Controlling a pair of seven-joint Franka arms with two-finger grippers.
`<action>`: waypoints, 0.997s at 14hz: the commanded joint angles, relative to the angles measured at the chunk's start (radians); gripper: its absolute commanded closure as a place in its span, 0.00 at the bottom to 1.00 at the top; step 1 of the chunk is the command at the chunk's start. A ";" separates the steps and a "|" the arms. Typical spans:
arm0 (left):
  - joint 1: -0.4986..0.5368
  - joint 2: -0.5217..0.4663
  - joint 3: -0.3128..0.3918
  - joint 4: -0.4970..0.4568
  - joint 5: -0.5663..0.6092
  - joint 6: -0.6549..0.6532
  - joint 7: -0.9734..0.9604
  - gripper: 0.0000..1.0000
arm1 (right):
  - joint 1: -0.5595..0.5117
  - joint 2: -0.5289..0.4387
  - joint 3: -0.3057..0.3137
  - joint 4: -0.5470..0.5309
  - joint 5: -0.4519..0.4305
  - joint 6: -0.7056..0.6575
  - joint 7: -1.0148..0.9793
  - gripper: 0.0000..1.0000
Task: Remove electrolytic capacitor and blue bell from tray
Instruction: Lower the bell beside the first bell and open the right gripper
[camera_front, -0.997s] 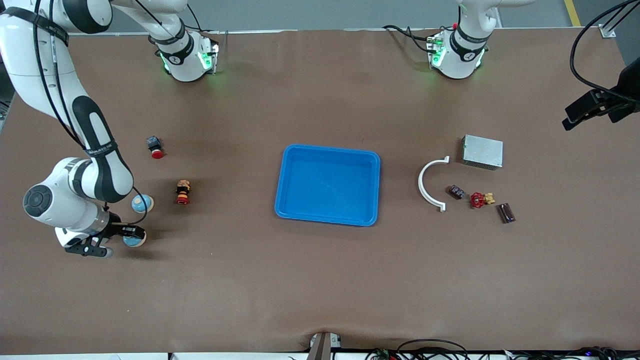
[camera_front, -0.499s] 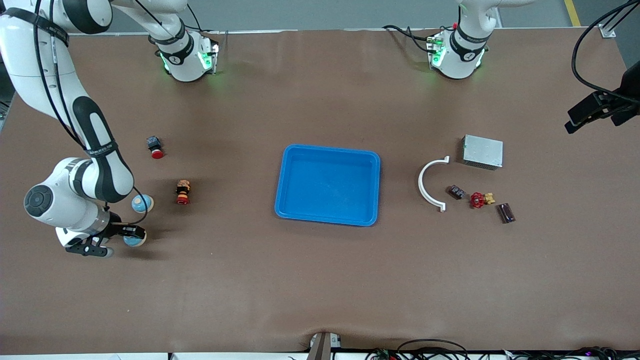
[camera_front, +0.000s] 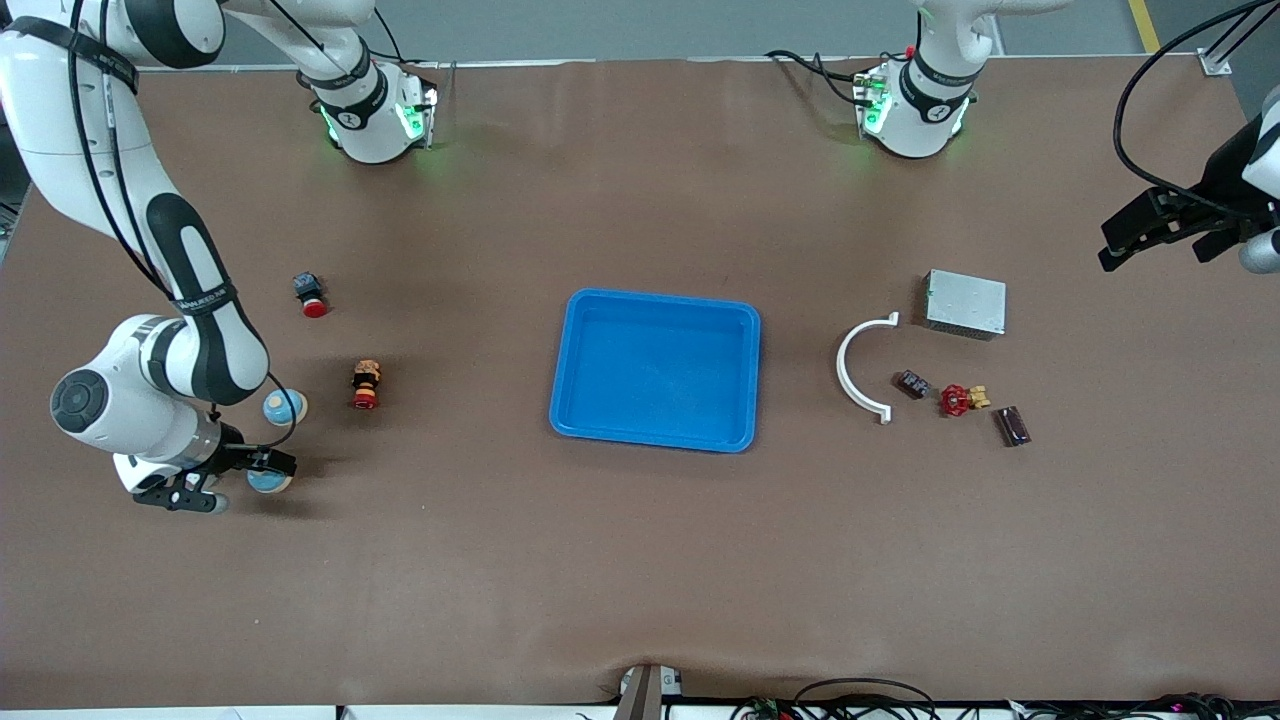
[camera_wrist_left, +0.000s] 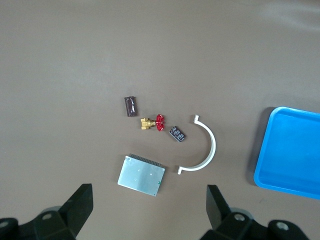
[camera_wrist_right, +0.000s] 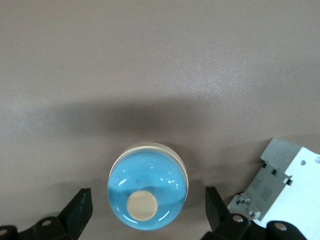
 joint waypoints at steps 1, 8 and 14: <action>0.005 -0.001 -0.012 -0.017 0.003 0.034 0.022 0.00 | -0.021 0.000 0.018 -0.004 0.008 0.011 -0.010 0.00; -0.001 -0.013 -0.018 -0.028 0.003 0.030 0.022 0.00 | 0.032 -0.053 0.013 0.123 -0.061 -0.219 0.005 0.00; -0.001 -0.014 -0.018 -0.028 0.002 0.007 0.023 0.00 | 0.079 -0.269 0.018 0.106 -0.067 -0.463 0.033 0.00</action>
